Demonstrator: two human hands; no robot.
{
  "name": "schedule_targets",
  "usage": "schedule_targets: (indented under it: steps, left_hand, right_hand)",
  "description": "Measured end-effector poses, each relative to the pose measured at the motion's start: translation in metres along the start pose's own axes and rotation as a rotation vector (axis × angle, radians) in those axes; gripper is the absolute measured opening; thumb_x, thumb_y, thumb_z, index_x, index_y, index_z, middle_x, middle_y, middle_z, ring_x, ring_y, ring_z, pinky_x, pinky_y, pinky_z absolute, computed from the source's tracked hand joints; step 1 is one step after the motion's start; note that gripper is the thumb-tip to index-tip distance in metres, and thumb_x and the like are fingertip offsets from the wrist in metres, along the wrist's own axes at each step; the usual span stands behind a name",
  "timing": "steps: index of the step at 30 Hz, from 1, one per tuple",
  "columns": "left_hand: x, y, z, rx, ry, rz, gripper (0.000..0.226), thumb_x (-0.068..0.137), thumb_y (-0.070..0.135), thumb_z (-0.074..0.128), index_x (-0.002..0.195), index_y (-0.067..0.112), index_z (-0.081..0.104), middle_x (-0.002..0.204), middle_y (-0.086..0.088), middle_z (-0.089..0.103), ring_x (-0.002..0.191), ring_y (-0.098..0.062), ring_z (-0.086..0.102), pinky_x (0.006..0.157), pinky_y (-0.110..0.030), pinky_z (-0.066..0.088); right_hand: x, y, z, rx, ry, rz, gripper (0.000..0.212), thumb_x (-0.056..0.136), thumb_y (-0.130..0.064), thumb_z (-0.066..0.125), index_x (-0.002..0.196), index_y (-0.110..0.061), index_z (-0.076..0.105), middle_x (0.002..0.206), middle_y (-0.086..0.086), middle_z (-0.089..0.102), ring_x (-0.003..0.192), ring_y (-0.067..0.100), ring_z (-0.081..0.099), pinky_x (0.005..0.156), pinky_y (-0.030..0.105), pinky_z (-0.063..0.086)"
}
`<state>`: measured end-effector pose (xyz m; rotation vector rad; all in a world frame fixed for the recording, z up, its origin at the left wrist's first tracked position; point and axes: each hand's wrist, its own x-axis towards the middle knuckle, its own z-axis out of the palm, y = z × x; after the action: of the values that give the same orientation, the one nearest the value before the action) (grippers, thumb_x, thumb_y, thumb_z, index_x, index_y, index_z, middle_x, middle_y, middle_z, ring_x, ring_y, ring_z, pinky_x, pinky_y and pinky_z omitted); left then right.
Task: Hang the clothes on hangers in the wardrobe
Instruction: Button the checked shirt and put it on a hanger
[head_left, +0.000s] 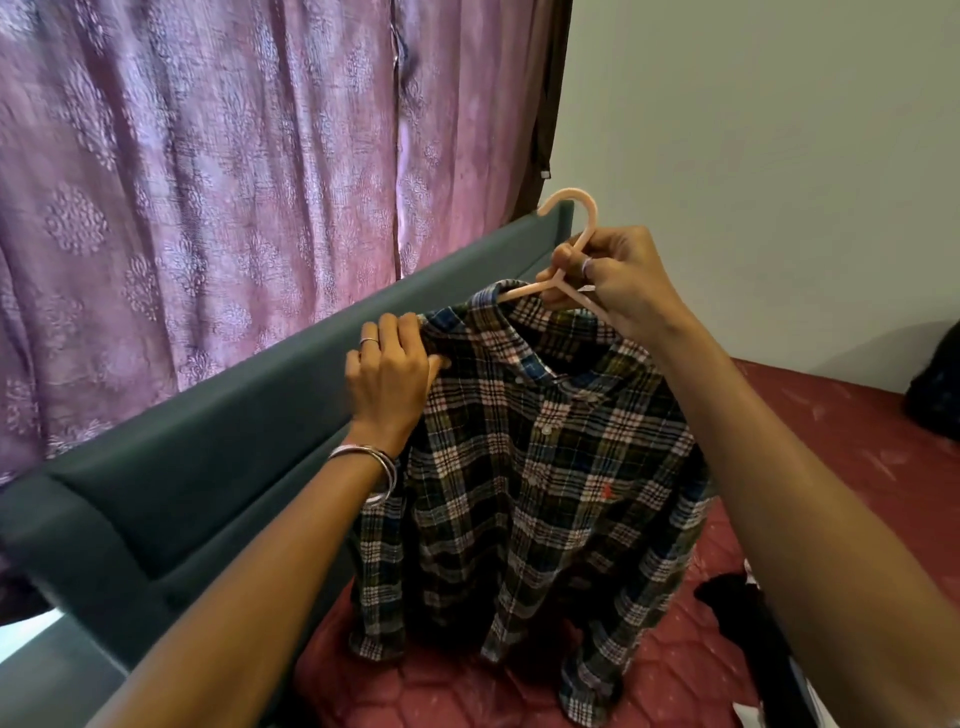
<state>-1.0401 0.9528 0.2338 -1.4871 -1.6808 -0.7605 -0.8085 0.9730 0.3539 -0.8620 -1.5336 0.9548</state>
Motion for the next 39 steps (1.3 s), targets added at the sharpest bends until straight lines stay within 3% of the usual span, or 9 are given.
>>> schedule_targets:
  steps: [5,10,15,20,25,29,32,34,39]
  left_hand:
    - [0.016,-0.005,0.002,-0.049,0.239,0.074,0.014,0.080,0.023,0.066,0.084,0.013,0.057,0.076,-0.005,0.056,0.066,-0.024,0.054,0.050,-0.032,0.044]
    - [0.027,-0.010,0.000,-0.021,0.316,0.185,0.014,0.086,0.018,0.060,0.075,0.012,0.054,0.074,-0.008,0.054,0.065,-0.026,0.053,0.046,-0.033,0.043]
    - [0.030,-0.013,0.000,-0.111,0.252,0.174,0.009,0.092,0.017,0.056,0.087,0.009,0.056,0.081,-0.009,0.057,0.066,-0.026,0.054,0.047,-0.034,0.046]
    - [0.031,-0.016,0.001,-0.097,0.141,0.323,0.011,0.081,-0.001,0.061,0.076,0.008,0.058,0.067,-0.010,0.054,0.056,-0.027,0.052,0.045,-0.034,0.041]
    - [0.044,-0.031,-0.007,-0.469,-0.063,0.206,0.012,0.081,0.003,0.055,0.080,0.011,0.063,0.072,-0.008,0.062,0.063,-0.029,0.057,0.052,-0.037,0.048]
    - [0.058,-0.040,-0.018,-0.682,-0.117,0.299,0.012,0.080,0.001,0.063,0.083,0.009,0.070,0.072,-0.003,0.068,0.064,-0.016,0.061,0.063,-0.017,0.046]
    - [0.056,-0.027,-0.033,-0.918,-0.120,0.059,0.008,0.083,0.010,0.068,0.089,0.015,0.072,0.082,0.005,0.067,0.072,0.006,0.057,0.070,-0.002,0.039]
    - [0.044,-0.022,-0.041,-1.019,-0.173,-0.096,0.008,0.082,0.020,0.071,0.090,0.019,0.071,0.083,0.010,0.068,0.073,0.005,0.060,0.069,-0.006,0.044]
    - [0.009,-0.028,-0.036,-0.845,-0.279,0.110,0.032,0.073,0.016,0.079,0.104,0.014,0.073,0.089,-0.003,0.073,0.075,-0.015,0.067,0.073,-0.025,0.053]
  right_hand:
    - [-0.007,-0.006,-0.009,0.070,0.006,0.021,0.017,0.095,-0.004,0.053,0.092,0.011,0.062,0.080,0.023,0.070,0.074,0.043,0.068,0.065,0.044,0.061]
    - [-0.009,-0.007,-0.014,0.087,0.002,0.025,0.017,0.094,-0.004,0.054,0.091,0.010,0.063,0.081,0.023,0.071,0.083,0.048,0.066,0.066,0.046,0.061]
    - [-0.010,-0.006,-0.019,0.072,0.000,0.024,0.019,0.094,-0.005,0.054,0.095,0.012,0.063,0.081,0.020,0.071,0.080,0.042,0.069,0.065,0.042,0.061]
    - [-0.011,0.007,-0.022,-0.016,-0.038,0.022,0.016,0.094,-0.005,0.056,0.092,0.009,0.064,0.079,0.019,0.072,0.077,0.039,0.071,0.066,0.042,0.061]
    - [-0.021,0.008,-0.046,-0.076,-0.175,-0.028,0.021,0.093,-0.002,0.056,0.100,0.017,0.059,0.083,0.018,0.073,0.078,0.033,0.071,0.068,0.034,0.060]
    - [-0.029,0.008,-0.063,0.030,-0.188,-0.077,0.021,0.093,0.000,0.053,0.099,0.020,0.057,0.080,0.014,0.072,0.078,0.032,0.070,0.071,0.033,0.059]
    - [-0.028,0.011,-0.064,0.050,-0.148,-0.108,0.018,0.095,-0.001,0.051,0.096,0.015,0.060,0.079,0.012,0.072,0.078,0.031,0.071,0.072,0.033,0.060]
    - [-0.029,0.014,-0.064,0.068,-0.139,-0.107,0.016,0.094,-0.001,0.051,0.094,0.010,0.061,0.077,0.011,0.073,0.078,0.030,0.072,0.071,0.033,0.060]
    - [-0.032,0.020,-0.063,0.060,-0.106,-0.080,0.014,0.090,-0.008,0.056,0.088,0.004,0.063,0.077,0.011,0.073,0.080,0.033,0.071,0.070,0.034,0.060]
